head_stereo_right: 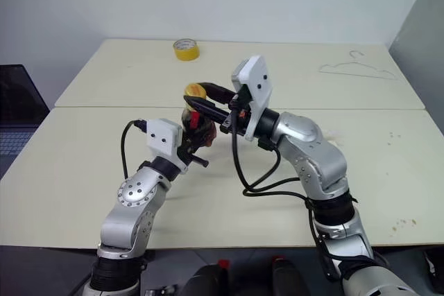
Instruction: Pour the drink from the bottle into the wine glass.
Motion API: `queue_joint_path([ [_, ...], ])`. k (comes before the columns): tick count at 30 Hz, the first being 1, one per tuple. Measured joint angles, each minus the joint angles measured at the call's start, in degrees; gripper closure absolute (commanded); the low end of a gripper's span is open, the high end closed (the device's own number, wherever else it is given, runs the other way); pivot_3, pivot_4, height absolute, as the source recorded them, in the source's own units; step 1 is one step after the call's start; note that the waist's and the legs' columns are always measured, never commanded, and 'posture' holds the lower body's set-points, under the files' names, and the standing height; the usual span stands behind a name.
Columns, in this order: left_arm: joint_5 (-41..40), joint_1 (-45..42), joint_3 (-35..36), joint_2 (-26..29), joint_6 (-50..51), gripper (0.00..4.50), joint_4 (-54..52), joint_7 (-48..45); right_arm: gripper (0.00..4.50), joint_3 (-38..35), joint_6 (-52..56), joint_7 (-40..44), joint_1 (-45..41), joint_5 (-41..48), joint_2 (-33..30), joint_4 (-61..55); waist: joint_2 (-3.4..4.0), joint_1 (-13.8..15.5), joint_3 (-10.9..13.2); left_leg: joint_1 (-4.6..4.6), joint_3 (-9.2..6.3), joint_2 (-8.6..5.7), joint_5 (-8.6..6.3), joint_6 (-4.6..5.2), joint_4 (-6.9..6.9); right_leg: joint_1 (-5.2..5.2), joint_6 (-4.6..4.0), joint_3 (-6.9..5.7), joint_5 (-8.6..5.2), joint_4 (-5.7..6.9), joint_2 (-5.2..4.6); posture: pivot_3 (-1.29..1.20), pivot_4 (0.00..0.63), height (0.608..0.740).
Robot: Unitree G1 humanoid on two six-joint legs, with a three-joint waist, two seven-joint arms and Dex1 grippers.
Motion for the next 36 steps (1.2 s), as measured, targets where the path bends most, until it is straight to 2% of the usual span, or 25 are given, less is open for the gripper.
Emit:
queue_joint_path([
  [6, -1.21, -0.05, -0.06, -0.27, 2.0, 4.02, 0.08, -0.19, 3.28, -0.29, -0.2, -0.23, 1.41, 1.53, -0.06, -0.92, 0.0, 0.19, 0.0, -0.02, -0.01, -0.01, 0.01, -0.01, 0.02, 0.01, 0.0, 0.0, 0.0, -0.01, -0.02, 0.0, 0.15, 0.74],
  [8, -1.2, -0.28, -0.2, -0.46, 2.09, 4.02, 0.08, -0.14, 3.28, -0.51, 0.6, -1.01, 3.43, 1.55, -1.98, -2.73, 0.0, 0.26, 0.0, -0.03, -0.01, -0.02, 0.01, -0.02, 0.02, 0.01, 0.0, 0.0, 0.0, -0.03, -0.02, 0.0, 0.15, 0.74],
  [13, -1.08, -0.48, -0.01, -0.43, 2.01, 4.02, -0.09, -0.04, 3.28, -5.22, 2.93, -1.77, 15.72, 1.52, -11.33, -6.78, -0.06, 1.04, 0.01, -0.08, -0.01, -0.08, 0.0, -0.01, 0.06, 0.04, 0.01, 0.01, -0.01, -0.06, -0.08, 0.0, 0.15, 0.74],
  [17, -1.13, -0.36, -0.86, -0.55, 1.96, 4.02, -0.37, -0.6, 3.28, -11.04, 2.47, -3.15, 24.82, 0.73, -16.52, -10.97, -0.06, 1.22, 0.02, -0.08, -0.02, -0.04, 0.0, -0.01, 0.01, 0.05, 0.02, -0.02, -0.01, -0.06, -0.04, 0.0, 0.15, 0.74],
  [21, -1.26, -0.07, -1.21, -0.39, 1.95, 4.02, -0.33, -1.85, 3.28, -16.69, -1.71, -4.54, 36.68, -3.65, -19.68, -10.55, -0.08, 1.46, 0.03, -0.03, 0.04, -0.04, 0.0, 0.0, 0.04, 0.09, 0.03, 0.03, -0.02, -0.04, -0.03, 0.0, 0.15, 0.74],
  [24, -1.26, -0.12, -1.33, -0.41, 1.88, 4.02, -0.25, -2.63, 3.28, -18.42, -6.27, -6.05, 43.51, -7.75, -19.46, -6.38, -0.08, 1.42, 0.03, 0.06, 0.12, -0.04, 0.0, 0.0, 0.04, 0.14, 0.03, 0.1, -0.02, -0.02, -0.01, 0.0, 0.15, 0.74],
  [28, -1.24, -0.38, -1.89, -0.74, 1.81, 4.02, -0.01, -3.05, 3.28, -19.51, -10.86, -9.58, 45.6, -11.95, -17.5, 0.44, -0.08, 1.35, 0.03, 0.11, 0.14, -0.01, 0.02, -0.02, 0.03, 0.17, 0.03, 0.11, -0.02, 0.0, 0.01, 0.0, 0.15, 0.74],
  [35, -1.23, -1.43, -2.39, -1.01, 1.74, 4.02, 0.74, -3.86, 3.28, -19.49, -13.35, -13.78, 43.85, -15.29, -15.65, 10.66, -0.07, 1.44, 0.03, 0.11, 0.17, -0.02, 0.12, -0.2, 0.03, 0.17, 0.03, 0.14, -0.02, -0.02, 0.01, 0.0, 0.15, 0.74],
  [36, -1.23, -1.44, -2.39, -1.02, 1.74, 4.02, 0.81, -3.88, 2.93, -19.49, -13.74, -13.93, 43.77, -15.54, -15.65, 10.96, -0.07, 1.44, 0.03, 0.1, 0.17, -0.02, 0.12, -0.2, 0.03, 0.18, 0.03, 0.14, -0.02, -0.02, 0.01, 0.0, 0.15, 0.74],
])
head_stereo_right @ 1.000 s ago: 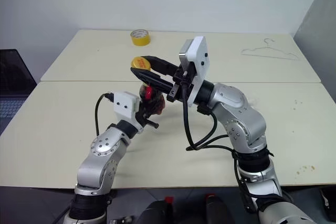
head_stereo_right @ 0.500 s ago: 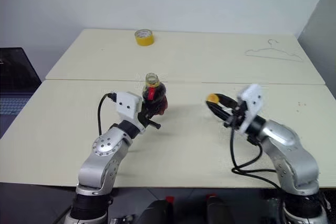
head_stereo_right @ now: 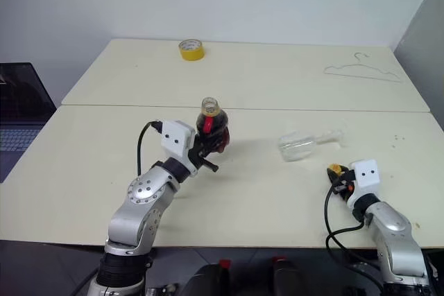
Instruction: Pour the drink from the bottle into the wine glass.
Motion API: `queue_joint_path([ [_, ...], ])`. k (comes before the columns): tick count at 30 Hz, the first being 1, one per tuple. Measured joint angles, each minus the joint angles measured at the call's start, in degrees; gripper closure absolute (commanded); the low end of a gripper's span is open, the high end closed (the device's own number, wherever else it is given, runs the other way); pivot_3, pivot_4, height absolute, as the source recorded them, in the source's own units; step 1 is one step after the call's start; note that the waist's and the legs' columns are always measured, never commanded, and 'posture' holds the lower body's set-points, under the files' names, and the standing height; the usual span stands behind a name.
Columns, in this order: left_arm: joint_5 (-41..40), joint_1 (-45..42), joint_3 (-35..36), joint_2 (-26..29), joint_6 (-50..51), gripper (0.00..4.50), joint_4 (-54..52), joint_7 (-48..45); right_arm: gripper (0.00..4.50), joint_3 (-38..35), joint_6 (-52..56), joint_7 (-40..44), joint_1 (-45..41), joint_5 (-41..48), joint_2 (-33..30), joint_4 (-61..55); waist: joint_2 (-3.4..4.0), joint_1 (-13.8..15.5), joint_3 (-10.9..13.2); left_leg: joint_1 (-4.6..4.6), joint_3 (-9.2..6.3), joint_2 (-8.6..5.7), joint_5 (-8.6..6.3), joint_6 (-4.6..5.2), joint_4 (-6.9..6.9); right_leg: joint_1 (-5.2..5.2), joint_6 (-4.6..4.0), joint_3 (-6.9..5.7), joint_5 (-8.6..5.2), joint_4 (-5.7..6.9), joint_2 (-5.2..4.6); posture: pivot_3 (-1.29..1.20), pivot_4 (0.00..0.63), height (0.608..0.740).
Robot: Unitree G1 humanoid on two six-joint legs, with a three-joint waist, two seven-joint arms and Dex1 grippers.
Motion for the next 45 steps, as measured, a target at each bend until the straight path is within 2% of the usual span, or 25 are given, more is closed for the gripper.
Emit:
queue_joint_path([
  [9, 0.02, 0.0, 0.08, -0.04, -0.01, 4.02, 0.14, 0.34, 0.02, -0.56, 0.05, 2.74, 1.13, 0.83, -2.75, -0.38, 0.0, 0.06, 0.0, 0.01, -0.01, 0.0, 0.0, 0.0, 0.02, 0.04, 0.0, -0.02, 0.0, -0.01, 0.0, 0.0, 0.15, 0.74],
  [14, -0.85, 0.27, 3.4, -0.29, 0.0, 4.02, 0.55, 2.01, 0.0, -2.08, 1.81, 9.73, 1.51, 5.96, -8.56, -7.94, 0.04, -0.29, 0.02, 0.06, 0.03, 0.02, -0.1, 0.19, 0.02, 0.04, 0.0, 0.02, 0.0, 0.03, 0.02, 0.0, 0.15, 0.74],
  [18, -2.94, 0.19, 9.16, -0.13, 0.08, 4.02, 4.12, 3.65, 0.0, 2.66, 7.26, 15.66, -7.02, 11.45, -13.69, -18.55, -0.02, -1.04, 0.03, 0.09, -0.13, 0.15, -0.11, 0.2, -0.01, 0.09, 0.0, -0.12, 0.0, 0.0, 0.16, 0.0, 0.15, 0.74],
  [22, -5.68, -0.8, 14.45, 2.25, -0.03, 4.02, 10.41, 3.15, 0.0, 12.43, 13.2, 16.27, -19.03, 13.84, -10.17, -21.21, -0.06, -1.09, 0.06, 0.02, -0.19, 0.15, -0.08, 0.13, 0.04, 0.07, -0.01, -0.17, 0.0, -0.01, 0.17, 0.0, 0.15, 0.74],
  [26, -6.52, -1.05, 18.2, 5.2, -1.76, 4.02, 15.53, 2.02, 0.0, 18.39, 16.11, 14.52, -27.08, 13.1, -5.63, -19.51, -0.08, -0.79, 0.05, -0.07, -0.21, -0.02, 0.01, -0.02, 0.07, 0.0, -0.01, -0.2, 0.01, -0.05, -0.03, 0.0, 0.15, 0.74],
  [30, -6.75, -1.39, 19.76, 7.34, -4.8, 4.02, 20.46, -0.06, 0.0, 23.39, 16.67, 12.54, -31.71, 10.4, -0.12, -15.47, -0.13, -0.31, 0.05, -0.12, -0.21, -0.07, 0.02, -0.03, 0.09, -0.1, -0.01, -0.18, 0.01, -0.04, -0.09, 0.0, 0.15, 0.74],
  [35, -6.77, -2.09, 19.83, 8.25, -8.59, 4.02, 24.08, -2.09, 0.0, 25.69, 16.58, 12.52, -32.81, 8.65, 1.83, -14.2, -0.12, 0.06, 0.05, -0.11, -0.21, -0.06, 0.01, -0.03, 0.08, -0.12, -0.02, -0.17, 0.01, -0.03, -0.09, 0.0, 0.15, 0.74],
  [36, -6.76, -2.09, 19.83, 8.53, -9.46, 3.3, 24.75, -2.54, 0.0, 25.78, 16.58, 12.58, -33.0, 8.55, 2.03, -14.07, -0.12, 0.05, 0.04, -0.11, -0.22, -0.06, 0.01, -0.02, 0.08, -0.13, -0.02, -0.18, 0.02, -0.02, -0.09, 0.0, 0.15, 0.74],
  [45, -6.04, -0.23, 19.79, 8.85, -12.72, 0.3, 26.1, -2.54, 0.0, 26.88, 16.79, 13.13, -33.05, 8.19, 2.44, -14.65, -0.12, -0.04, 0.04, -0.1, -0.21, -0.04, 0.0, -0.01, 0.06, -0.14, -0.02, -0.18, 0.02, 0.01, -0.08, 0.0, 0.15, 0.74],
])
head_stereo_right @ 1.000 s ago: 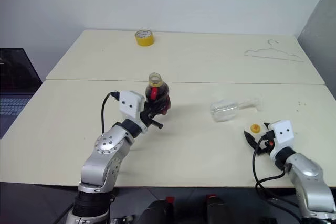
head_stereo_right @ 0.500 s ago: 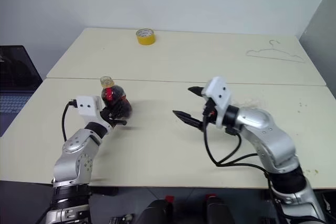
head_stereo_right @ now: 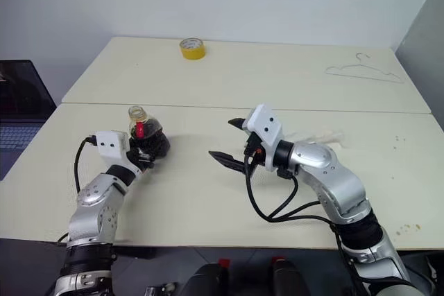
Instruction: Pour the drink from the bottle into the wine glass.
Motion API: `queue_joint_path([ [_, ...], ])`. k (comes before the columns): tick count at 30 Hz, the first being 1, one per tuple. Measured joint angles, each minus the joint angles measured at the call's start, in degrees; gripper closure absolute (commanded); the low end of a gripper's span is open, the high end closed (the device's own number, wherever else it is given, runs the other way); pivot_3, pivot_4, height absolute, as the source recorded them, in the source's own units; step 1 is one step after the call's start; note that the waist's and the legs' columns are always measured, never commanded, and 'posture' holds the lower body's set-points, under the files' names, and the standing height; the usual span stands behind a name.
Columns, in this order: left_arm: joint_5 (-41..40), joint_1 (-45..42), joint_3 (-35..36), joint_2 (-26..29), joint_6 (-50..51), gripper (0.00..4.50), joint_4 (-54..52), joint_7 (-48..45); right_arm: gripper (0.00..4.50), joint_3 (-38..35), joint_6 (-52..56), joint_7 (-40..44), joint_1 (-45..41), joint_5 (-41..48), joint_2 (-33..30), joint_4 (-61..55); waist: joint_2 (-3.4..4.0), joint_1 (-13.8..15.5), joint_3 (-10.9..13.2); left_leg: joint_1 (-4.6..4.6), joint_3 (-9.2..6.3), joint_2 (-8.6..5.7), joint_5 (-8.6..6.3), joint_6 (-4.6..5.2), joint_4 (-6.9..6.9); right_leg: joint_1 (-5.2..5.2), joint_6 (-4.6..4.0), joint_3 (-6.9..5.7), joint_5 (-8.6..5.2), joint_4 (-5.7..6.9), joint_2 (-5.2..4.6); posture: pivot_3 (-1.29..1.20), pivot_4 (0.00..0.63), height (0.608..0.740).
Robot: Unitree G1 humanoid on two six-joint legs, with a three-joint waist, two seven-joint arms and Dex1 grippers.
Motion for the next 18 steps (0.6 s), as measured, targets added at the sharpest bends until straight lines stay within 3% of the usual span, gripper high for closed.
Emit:
queue_joint_path([
  [1, 0.06, 0.21, 0.0, 0.0, -0.23, 0.01, -0.02, 0.1, 0.0, 0.01, 0.0, 0.05, 0.0, 0.0, 0.0, -0.18, 0.0, 0.0, 0.0, 0.0, -0.01, 0.0, 0.0, 0.0, 0.0, 0.0, 0.0, 0.0, 0.0, 0.0, 0.0, 0.0, 0.15, 0.74],
  [9, 1.05, 3.09, -1.06, -0.45, -0.8, 0.01, -3.12, 1.58, 0.0, 0.12, 0.0, 0.71, 0.02, -0.05, -0.25, -0.47, 0.0, 0.0, 0.0, 0.0, 0.0, 0.0, 0.0, 0.01, 0.0, 0.01, 0.0, 0.0, 0.0, 0.01, 0.0, 0.0, 0.15, 0.74],
  [18, 2.64, 13.19, -2.39, -2.5, 0.97, 0.01, -16.51, 5.77, 0.0, -0.64, 0.94, 1.51, 2.7, 0.64, -4.32, -4.25, 0.0, 0.06, 0.0, 0.01, 0.01, 0.02, -0.12, 0.21, -0.03, 0.02, 0.0, 0.02, 0.0, -0.01, 0.0, 0.0, 0.15, 0.74],
])
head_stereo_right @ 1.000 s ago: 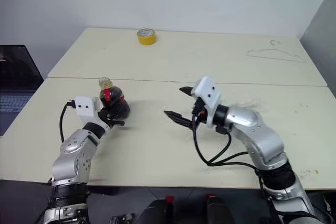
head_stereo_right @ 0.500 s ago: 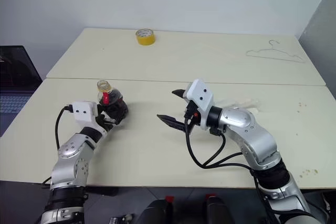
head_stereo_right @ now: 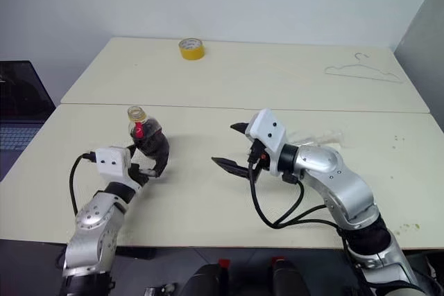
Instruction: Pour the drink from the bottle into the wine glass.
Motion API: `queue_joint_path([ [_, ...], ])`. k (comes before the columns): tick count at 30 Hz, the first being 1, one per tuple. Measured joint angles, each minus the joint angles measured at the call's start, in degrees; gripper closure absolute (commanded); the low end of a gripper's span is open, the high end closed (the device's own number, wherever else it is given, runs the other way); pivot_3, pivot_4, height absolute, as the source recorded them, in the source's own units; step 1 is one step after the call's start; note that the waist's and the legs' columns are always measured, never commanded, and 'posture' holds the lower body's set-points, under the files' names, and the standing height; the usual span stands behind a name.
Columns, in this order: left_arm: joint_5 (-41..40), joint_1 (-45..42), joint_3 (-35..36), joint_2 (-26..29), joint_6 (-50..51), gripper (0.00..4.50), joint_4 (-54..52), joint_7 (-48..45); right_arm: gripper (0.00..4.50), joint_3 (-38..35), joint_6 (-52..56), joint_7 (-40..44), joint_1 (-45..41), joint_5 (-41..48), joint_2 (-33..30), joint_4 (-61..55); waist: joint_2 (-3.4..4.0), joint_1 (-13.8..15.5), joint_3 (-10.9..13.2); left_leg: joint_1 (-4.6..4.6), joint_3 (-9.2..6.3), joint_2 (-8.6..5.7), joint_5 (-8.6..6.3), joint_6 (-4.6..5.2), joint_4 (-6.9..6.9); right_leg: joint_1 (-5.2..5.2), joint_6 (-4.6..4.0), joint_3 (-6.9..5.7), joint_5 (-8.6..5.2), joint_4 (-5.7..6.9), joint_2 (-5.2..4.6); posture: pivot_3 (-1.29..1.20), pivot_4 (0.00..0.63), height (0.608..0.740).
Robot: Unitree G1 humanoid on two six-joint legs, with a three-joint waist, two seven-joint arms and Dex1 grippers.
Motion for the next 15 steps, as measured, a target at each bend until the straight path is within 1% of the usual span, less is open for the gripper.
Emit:
queue_joint_path([
  [5, -0.05, 7.12, 0.57, 0.12, 1.86, 0.01, -5.83, 0.52, 0.0, -2.93, -0.18, 0.7, 3.47, 0.4, -3.54, -3.02, 0.0, 0.0, 0.0, 0.01, 0.02, 0.01, -0.01, 0.01, -0.02, 0.03, 0.0, 0.01, 0.0, -0.03, 0.0, 0.0, 0.15, 0.74],
  [8, 0.06, 13.29, 0.42, 1.98, 2.46, 0.01, -8.53, -1.14, 0.0, -6.38, -0.26, 0.4, 7.29, 0.43, -5.63, -4.13, 0.0, 0.05, 0.0, 0.02, 0.04, 0.0, -0.01, 0.02, -0.02, 0.07, 0.01, 0.03, -0.01, -0.05, 0.0, 0.0, 0.15, 0.74],
  [10, 0.23, 16.33, -1.68, 3.89, 3.42, 0.01, -11.0, -3.57, 0.0, -9.36, -1.58, -0.34, 10.85, -0.9, -7.73, -4.16, 0.0, 0.31, 0.0, 0.04, 0.01, 0.0, -0.02, 0.03, 0.0, 0.13, 0.01, -0.02, -0.01, -0.06, 0.0, 0.0, 0.15, 0.74],
  [12, 0.17, 17.52, -5.46, 5.19, 4.72, 0.01, -13.88, -6.41, 0.0, -12.5, -4.35, -1.68, 15.05, -3.86, -9.53, -3.34, 0.01, 0.88, 0.0, 0.05, -0.02, -0.06, -0.02, 0.03, 0.01, 0.2, 0.02, -0.04, -0.02, -0.09, -0.04, 0.0, 0.15, 0.74],
  [13, 0.02, 17.15, -7.18, 5.47, 5.3, 0.01, -14.69, -7.48, 0.0, -13.58, -5.49, -2.3, 16.7, -5.13, -10.05, -2.42, 0.0, 0.91, 0.0, 0.07, 0.01, -0.05, -0.02, 0.03, 0.01, 0.21, 0.02, -0.02, -0.02, -0.09, -0.03, 0.0, 0.15, 0.74],
  [15, -0.37, 13.72, -10.53, 5.57, 7.69, 0.01, -15.34, -9.18, 0.0, -15.41, -8.52, -3.41, 19.88, -8.08, -11.28, -0.18, 0.01, 0.89, 0.0, 0.11, 0.01, -0.05, -0.02, 0.03, 0.01, 0.23, 0.03, -0.03, -0.02, -0.06, -0.01, 0.0, 0.15, 0.74],
])
